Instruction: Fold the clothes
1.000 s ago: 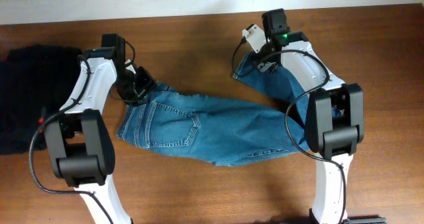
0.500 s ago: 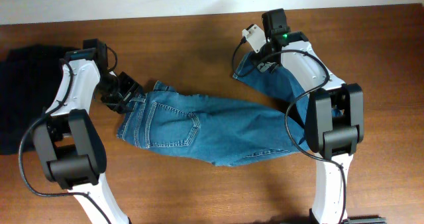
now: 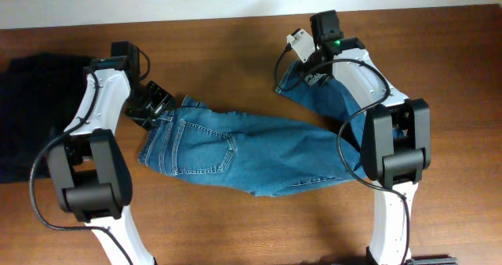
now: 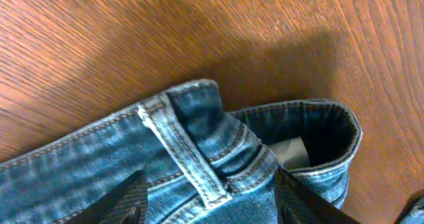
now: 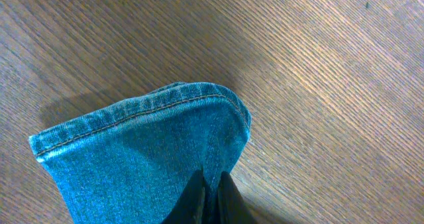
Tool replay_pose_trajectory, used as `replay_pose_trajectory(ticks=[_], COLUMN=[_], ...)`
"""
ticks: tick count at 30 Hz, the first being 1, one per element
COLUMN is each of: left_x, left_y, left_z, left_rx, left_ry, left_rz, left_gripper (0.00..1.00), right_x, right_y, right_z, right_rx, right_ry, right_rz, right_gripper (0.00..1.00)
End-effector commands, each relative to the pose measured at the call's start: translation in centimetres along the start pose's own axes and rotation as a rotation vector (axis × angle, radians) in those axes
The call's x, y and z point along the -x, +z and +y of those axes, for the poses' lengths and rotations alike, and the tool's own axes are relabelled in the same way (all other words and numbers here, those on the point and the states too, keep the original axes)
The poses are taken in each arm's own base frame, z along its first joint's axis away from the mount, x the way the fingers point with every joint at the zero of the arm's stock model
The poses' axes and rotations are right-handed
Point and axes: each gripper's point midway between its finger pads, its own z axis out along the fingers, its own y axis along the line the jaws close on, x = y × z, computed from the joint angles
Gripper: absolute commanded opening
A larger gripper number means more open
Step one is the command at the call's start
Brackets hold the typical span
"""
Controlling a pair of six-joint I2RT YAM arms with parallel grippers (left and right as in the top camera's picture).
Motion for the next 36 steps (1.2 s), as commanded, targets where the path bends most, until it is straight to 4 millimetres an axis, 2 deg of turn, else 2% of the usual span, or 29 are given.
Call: replay_pose_trajectory(ticks=[1,4,10,15,21,23,25,26,31,36], left_x=[0.4,0.5,0.5,0.6,0.7,0.9,0.9,1.0,1.9,3.2], left_y=[-0.5,-0.1,0.9,2.0,3.0,3.0,3.0,2.9,1.7,-2.0], left_z=[-0.2,0.1,0.4,0.7,0.9,0.7,0.6,0.6,-0.3,-1.4], left_rx=[0.006,0.022,0.039,0.054,0.064,0.058,0.055,0.052,0.027,0.001], left_ry=[-0.015,-0.018,-0.025,-0.029,-0.032,-0.03,-0.027,-0.019,0.04,0.08], left_rz=[-0.033,-0.034,-0.016,-0.001,0.007,0.002,-0.002,-0.004,-0.03,-0.063], left_gripper=[0.62,0.65,0.65,0.57,0.33,0.21,0.03,0.0,0.01,0.01], right_x=[0.5,0.5,0.5,0.4,0.4,0.4,0.4,0.4,0.6,1.8], right_y=[0.1,0.1,0.1,0.1,0.1,0.1,0.1,0.1,0.0,-0.7], right_z=[-0.6,-0.6,-0.6,-0.6,-0.6,-0.6,-0.6,-0.6,-0.7,-1.2], right_rx=[-0.007,-0.007,-0.007,-0.006,-0.006,-0.006,-0.006,-0.006,-0.011,-0.024], right_ry=[0.011,0.011,0.011,0.011,0.011,0.011,0.011,0.011,0.01,0.012], right_rz=[-0.013,-0.013,-0.013,-0.011,-0.011,-0.011,-0.011,-0.011,-0.019,-0.043], right_gripper=[0.04,0.04,0.04,0.04,0.04,0.04,0.04,0.04,0.04,0.04])
